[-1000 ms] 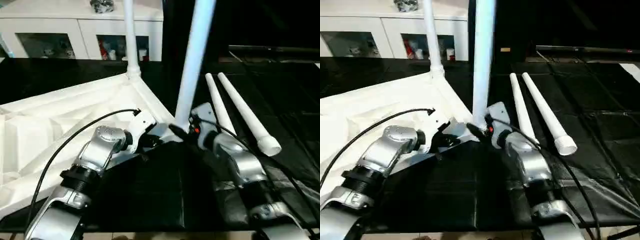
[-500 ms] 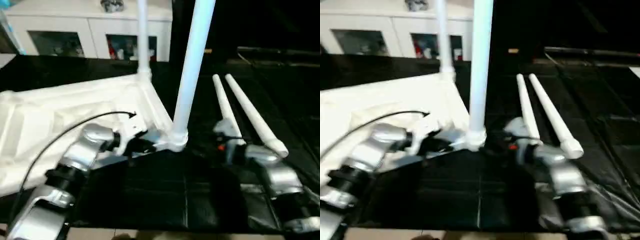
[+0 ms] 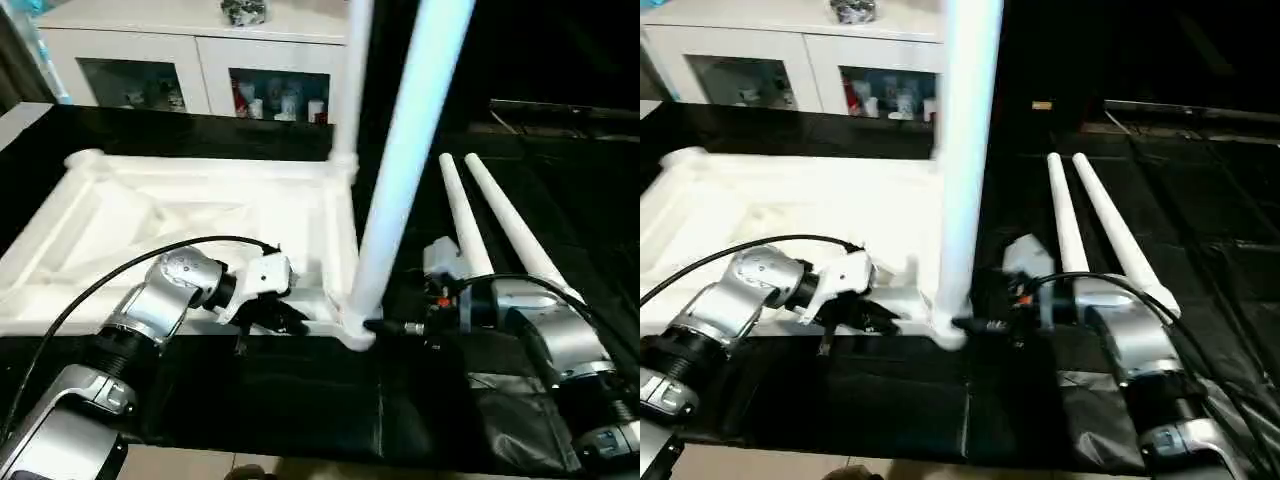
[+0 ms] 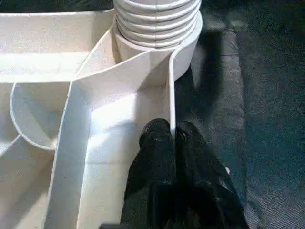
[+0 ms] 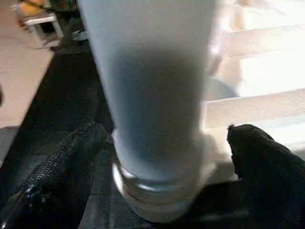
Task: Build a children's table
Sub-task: Rotate leg to tighten
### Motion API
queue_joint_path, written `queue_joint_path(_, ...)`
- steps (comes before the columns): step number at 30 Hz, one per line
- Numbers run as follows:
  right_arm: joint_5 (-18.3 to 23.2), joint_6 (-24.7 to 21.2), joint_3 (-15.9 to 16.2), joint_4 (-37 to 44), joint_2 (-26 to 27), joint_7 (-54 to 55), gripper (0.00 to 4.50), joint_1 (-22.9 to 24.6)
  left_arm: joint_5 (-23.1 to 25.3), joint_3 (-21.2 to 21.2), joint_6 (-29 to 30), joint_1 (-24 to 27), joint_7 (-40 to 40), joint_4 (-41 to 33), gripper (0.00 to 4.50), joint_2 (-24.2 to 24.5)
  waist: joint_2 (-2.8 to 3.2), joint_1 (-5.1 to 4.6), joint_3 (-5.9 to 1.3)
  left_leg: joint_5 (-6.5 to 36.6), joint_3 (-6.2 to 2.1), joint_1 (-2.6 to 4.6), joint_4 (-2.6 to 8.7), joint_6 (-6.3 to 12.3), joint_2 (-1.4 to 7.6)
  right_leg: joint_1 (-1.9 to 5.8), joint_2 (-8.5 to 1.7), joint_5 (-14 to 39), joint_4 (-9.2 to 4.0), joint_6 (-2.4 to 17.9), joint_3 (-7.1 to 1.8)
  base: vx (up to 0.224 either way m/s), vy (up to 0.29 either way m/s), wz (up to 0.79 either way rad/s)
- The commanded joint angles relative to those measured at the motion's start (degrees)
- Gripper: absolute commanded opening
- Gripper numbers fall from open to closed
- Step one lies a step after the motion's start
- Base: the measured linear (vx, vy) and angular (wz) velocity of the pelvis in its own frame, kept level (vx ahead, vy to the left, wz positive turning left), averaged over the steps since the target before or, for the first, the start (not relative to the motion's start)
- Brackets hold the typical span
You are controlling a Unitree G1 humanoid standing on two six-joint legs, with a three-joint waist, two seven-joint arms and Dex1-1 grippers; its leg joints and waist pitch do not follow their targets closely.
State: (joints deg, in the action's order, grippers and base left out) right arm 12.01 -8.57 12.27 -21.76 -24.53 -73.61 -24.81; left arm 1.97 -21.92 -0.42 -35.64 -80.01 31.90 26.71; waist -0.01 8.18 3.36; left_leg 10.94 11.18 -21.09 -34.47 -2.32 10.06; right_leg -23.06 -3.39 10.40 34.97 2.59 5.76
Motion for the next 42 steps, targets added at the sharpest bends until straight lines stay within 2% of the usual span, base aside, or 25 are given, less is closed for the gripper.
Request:
queue_joint_path(1,-0.8,0.3,0.7,-0.6,-0.1,-0.7,4.42,-0.9,0.6,-1.1,-1.3,-1.8,-1.2,-0.1,0.00,-0.1,0.22,-0.29,-4.32,8.2,-1.84,0.90,3.59,3.14,4.04,3.22,-6.12,13.0,-4.41,9.3,-3.82,0.000,0.000,0.00)
queue_joint_path(3,-0.9,0.6,1.1,-1.7,0.4,-0.5,4.08,-1.4,0.7,-1.2,-1.9,-1.9,-1.4,0.3,0.00,-0.1,0.26,-0.27,-4.30,8.4,-1.85,0.93,3.61,2.92,4.01,3.21,-6.16,13.6,-4.51,9.3,-3.79,0.000,0.000,0.00)
queue_joint_path(5,-0.9,0.7,1.2,-3.0,1.0,-0.4,4.05,-2.2,0.8,-1.3,-2.4,-2.1,-1.5,0.7,0.00,-0.2,0.22,-0.32,-4.31,8.5,-1.87,0.85,3.63,2.74,4.00,3.27,-6.13,13.7,-4.47,9.1,-3.82,0.000,0.000,0.00)
queue_joint_path(14,-0.1,0.3,1.2,-4.6,1.9,-1.8,3.13,-3.1,1.1,-1.5,-3.4,-2.1,-1.4,1.8,0.00,-0.4,0.19,-0.22,-4.38,7.9,-1.82,0.87,3.56,2.93,4.05,3.29,-6.18,12.4,-4.28,9.4,-3.85,0.000,0.000,0.00)
queue_joint_path(19,0.0,0.3,1.6,-5.2,1.9,-2.5,2.80,-3.1,1.1,-1.5,-3.6,-2.0,-1.4,2.0,0.00,-0.4,0.11,-0.22,-4.39,7.7,-1.80,0.80,3.54,2.95,4.02,3.30,-6.16,12.8,-4.28,9.2,-3.85,0.000,0.000,0.00)
queue_joint_path(25,0.6,-0.5,1.4,-4.4,2.7,-2.1,2.70,-2.1,0.6,-0.9,-2.7,-1.9,-0.6,2.4,0.00,-0.9,0.16,-0.21,-4.35,7.9,-1.80,0.86,3.56,2.95,4.05,3.26,-6.17,12.9,-4.32,9.3,-3.84,0.000,0.000,0.00)
queue_joint_path(28,2.0,-3.4,-0.1,-1.6,4.8,2.4,2.69,0.2,-1.6,2.4,3.4,-2.1,5.1,3.0,0.00,-3.8,0.18,-0.19,-4.23,8.2,-1.81,0.95,3.64,2.85,4.04,3.25,-6.13,14.1,-4.57,9.0,-3.80,0.000,0.000,0.00)
queue_joint_path(29,2.1,-3.8,-0.2,-1.4,5.1,3.0,2.69,0.4,-1.7,2.7,3.7,-2.2,5.6,3.0,0.00,-4.1,0.24,-0.10,-4.23,8.6,-1.79,1.25,3.62,2.52,4.19,2.99,-6.21,14.6,-4.68,9.1,-3.88,0.000,0.000,0.00)
queue_joint_path(31,0.8,-5.0,-1.4,-1.3,8.3,11.3,2.69,1.1,-2.3,4.8,7.5,-2.4,11.0,2.4,0.00,-6.1,0.15,-0.33,-4.16,9.3,-1.90,1.11,3.77,2.00,4.09,3.17,-6.23,16.0,-4.74,8.9,-3.83,0.000,0.000,0.00)
queue_joint_path(32,0.5,-5.1,-1.7,-1.3,9.0,12.8,2.69,1.1,-2.2,5.0,8.1,-2.4,12.0,2.2,0.00,-6.4,0.61,-0.79,-4.05,10.3,-2.08,1.10,3.94,1.10,4.17,2.99,-6.26,17.3,-4.92,8.7,-3.81,0.000,0.000,0.00)
queue_joint_path(33,0.2,-5.2,-2.0,-1.6,10.1,15.1,2.69,1.2,-2.1,5.3,9.0,-2.4,13.3,1.7,0.00,-6.9,0.25,-1.04,-4.14,10.6,-2.24,0.99,4.01,0.50,3.91,3.40,-6.41,18.4,-4.99,8.2,-3.67,0.000,0.000,0.00)
queue_joint_path(34,-0.1,-5.6,-2.4,-1.9,11.3,17.3,2.69,1.0,-2.1,5.6,10.2,-2.3,14.8,1.0,0.00,-7.4,0.23,-1.19,-4.08,10.5,-2.19,0.92,4.02,0.50,3.77,3.38,-6.36,18.8,-5.15,8.0,-3.70,0.000,0.000,0.00)
queue_joint_path(35,-0.2,-6.3,-2.8,-2.4,12.8,19.9,2.69,0.7,-2.2,6.2,12.1,-2.2,16.6,0.1,0.00,-8.3,0.47,-1.99,-4.02,11.2,-2.23,1.08,3.98,0.17,3.72,3.22,-6.33,19.2,-5.32,8.1,-3.74,0.000,0.000,0.00)
queue_joint_path(36,-0.5,-6.9,-3.3,-2.8,14.3,22.5,2.69,0.4,-2.3,6.8,14.1,-2.1,18.4,-0.8,0.00,-9.1,0.47,-1.99,-4.02,11.2,-2.23,1.08,3.98,0.17,3.72,3.22,-6.33,19.2,-5.32,8.1,-3.74,0.000,0.000,0.00)
queue_joint_path(37,-1.3,-7.4,-3.7,-3.8,16.5,26.3,2.69,-0.6,-2.4,7.9,17.8,-2.1,21.8,-2.1,0.00,-10.8,0.90,-2.20,-4.11,10.8,-2.25,0.99,3.90,0.23,3.63,3.35,-6.39,18.7,-5.26,8.3,-3.82,0.000,0.000,0.00)
queue_joint_path(38,-2.1,-8.1,-4.1,-4.9,18.9,30.5,2.69,-1.8,-2.4,9.5,21.3,-2.1,25.7,-3.4,0.00,-13.1,0.69,-2.88,-4.09,10.4,-2.25,0.95,3.96,-0.12,3.81,3.27,-6.23,17.2,-5.02,9.1,-3.81,0.000,0.000,0.00)
queue_joint_path(40,-3.1,-8.5,-4.7,-6.1,21.0,35.0,2.69,-3.2,-2.4,10.3,23.8,-1.8,28.8,-4.9,0.00,-15.1,0.59,-3.45,-4.19,9.8,-2.22,0.85,3.79,0.12,3.53,3.46,-6.21,16.4,-4.97,9.7,-3.72,0.000,0.000,0.00)
queue_joint_path(42,-4.3,-9.0,-5.1,-7.3,22.8,39.3,2.68,-4.7,-2.4,10.7,25.4,-1.2,31.8,-6.4,0.00,-17.0,0.66,-3.60,-4.26,8.1,-2.13,0.63,3.64,1.07,3.40,3.56,-6.11,14.3,-4.91,9.9,-3.83,0.000,0.000,0.00)
